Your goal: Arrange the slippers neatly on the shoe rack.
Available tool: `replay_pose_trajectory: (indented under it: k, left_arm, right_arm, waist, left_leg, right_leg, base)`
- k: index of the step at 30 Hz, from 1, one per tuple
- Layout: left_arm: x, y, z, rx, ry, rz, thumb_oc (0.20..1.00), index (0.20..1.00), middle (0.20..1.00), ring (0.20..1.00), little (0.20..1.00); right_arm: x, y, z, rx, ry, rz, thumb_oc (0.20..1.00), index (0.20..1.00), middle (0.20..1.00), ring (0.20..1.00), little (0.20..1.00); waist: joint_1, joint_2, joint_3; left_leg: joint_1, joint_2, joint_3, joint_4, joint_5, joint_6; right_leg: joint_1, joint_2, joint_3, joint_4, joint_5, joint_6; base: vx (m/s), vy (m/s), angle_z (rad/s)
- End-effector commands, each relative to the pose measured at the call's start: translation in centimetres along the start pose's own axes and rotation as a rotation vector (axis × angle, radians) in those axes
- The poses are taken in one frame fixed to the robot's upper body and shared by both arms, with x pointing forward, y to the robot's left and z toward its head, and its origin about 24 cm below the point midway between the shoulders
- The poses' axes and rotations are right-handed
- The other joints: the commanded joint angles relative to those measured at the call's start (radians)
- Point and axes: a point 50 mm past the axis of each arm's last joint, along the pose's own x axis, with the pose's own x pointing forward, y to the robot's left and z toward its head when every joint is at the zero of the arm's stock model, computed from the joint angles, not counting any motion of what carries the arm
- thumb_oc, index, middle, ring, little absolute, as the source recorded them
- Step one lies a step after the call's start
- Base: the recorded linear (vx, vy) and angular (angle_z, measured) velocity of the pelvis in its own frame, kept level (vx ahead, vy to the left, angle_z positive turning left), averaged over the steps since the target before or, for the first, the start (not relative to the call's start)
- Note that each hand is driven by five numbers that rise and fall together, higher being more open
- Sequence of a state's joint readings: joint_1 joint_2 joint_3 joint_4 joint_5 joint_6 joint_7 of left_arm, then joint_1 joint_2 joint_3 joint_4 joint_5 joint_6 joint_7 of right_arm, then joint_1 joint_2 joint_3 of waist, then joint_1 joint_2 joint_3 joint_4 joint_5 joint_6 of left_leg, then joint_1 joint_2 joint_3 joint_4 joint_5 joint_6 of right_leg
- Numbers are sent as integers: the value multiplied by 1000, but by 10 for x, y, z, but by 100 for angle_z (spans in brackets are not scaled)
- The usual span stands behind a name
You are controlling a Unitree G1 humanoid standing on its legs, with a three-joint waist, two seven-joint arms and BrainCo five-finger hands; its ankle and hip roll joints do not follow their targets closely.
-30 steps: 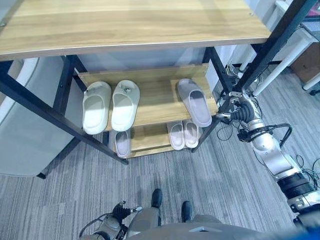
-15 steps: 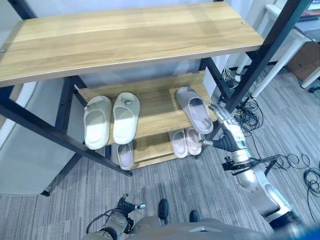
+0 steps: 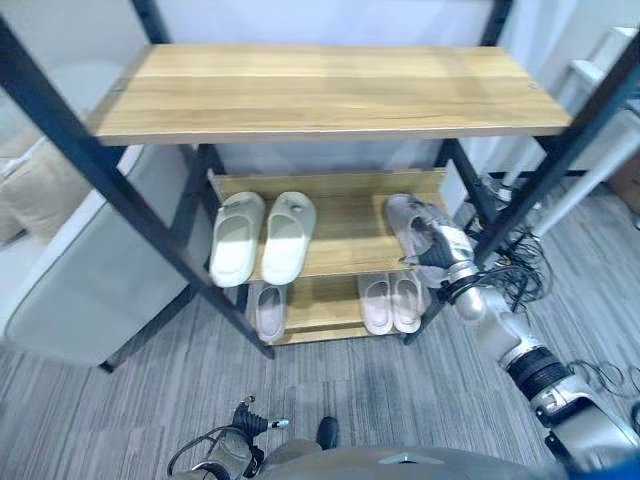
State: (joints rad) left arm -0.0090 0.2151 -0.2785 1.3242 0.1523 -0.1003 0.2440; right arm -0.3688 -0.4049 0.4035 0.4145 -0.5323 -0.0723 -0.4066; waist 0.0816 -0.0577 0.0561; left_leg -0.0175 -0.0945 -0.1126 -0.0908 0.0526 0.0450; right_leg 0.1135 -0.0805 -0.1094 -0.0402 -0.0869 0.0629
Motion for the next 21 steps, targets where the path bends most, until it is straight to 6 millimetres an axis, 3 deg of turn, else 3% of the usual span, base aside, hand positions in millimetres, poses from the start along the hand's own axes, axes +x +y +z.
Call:
replay_pose_trajectory:
  k: [1, 7, 13, 20, 21]
  left_arm:
    - [-4, -23, 8, 74, -41, -81, 1000, 1000, 1000, 1000, 1000]
    - [-2, -18, 9, 85, -49, -77, 1000, 1000, 1000, 1000, 1000]
    - [-1, -20, 23, 57, -91, -70, 1000, 1000, 1000, 1000, 1000]
    - [-1, -18, 25, 37, -86, -51, 1000, 1000, 1000, 1000, 1000]
    - [0, -18, 25, 33, -84, -48, 1000, 1000, 1000, 1000, 1000]
  right_arm:
    - [16, -15, 4, 96, 32, -125, 1000, 1000, 1000, 1000, 1000]
    - [29, -21, -26, 55, 171, -112, 1000, 1000, 1000, 1000, 1000]
    - [38, -43, -44, -18, 270, -250, 1000, 1000, 1000, 1000, 1000]
    - [27, -29, -66, 96, 451, -219, 1000, 1000, 1000, 1000, 1000]
    - [26, -23, -69, 106, 486, -191, 900, 900, 900, 900, 900]
  waist:
    - [24, -44, 15]
    - [63, -47, 28]
    - [75, -43, 58]
    - [75, -44, 63]
    - [78, -44, 63]
  left_leg:
    - [-33, 42, 57, 120, -162, -19]
    - [-81, 33, 34, 142, -159, -25]
    - [-145, 29, 18, 173, -153, -32]
    - [-164, 30, -3, 174, -150, -39]
    - [-166, 30, -6, 169, -146, -41]
  right_leg:
    - [-78, -182, -3, 33, 111, 134]
    - [-89, -182, -27, 28, 116, 133]
    - [-119, -178, -39, 25, 124, 128]
    - [-126, -176, -53, 26, 121, 122]
    - [-128, -176, -59, 27, 120, 121]
  base:
    - [23, -4, 25]
    - [15, -15, 20]
    - [-22, -13, 10]
    - [14, -15, 4]
    - [13, -16, 3]
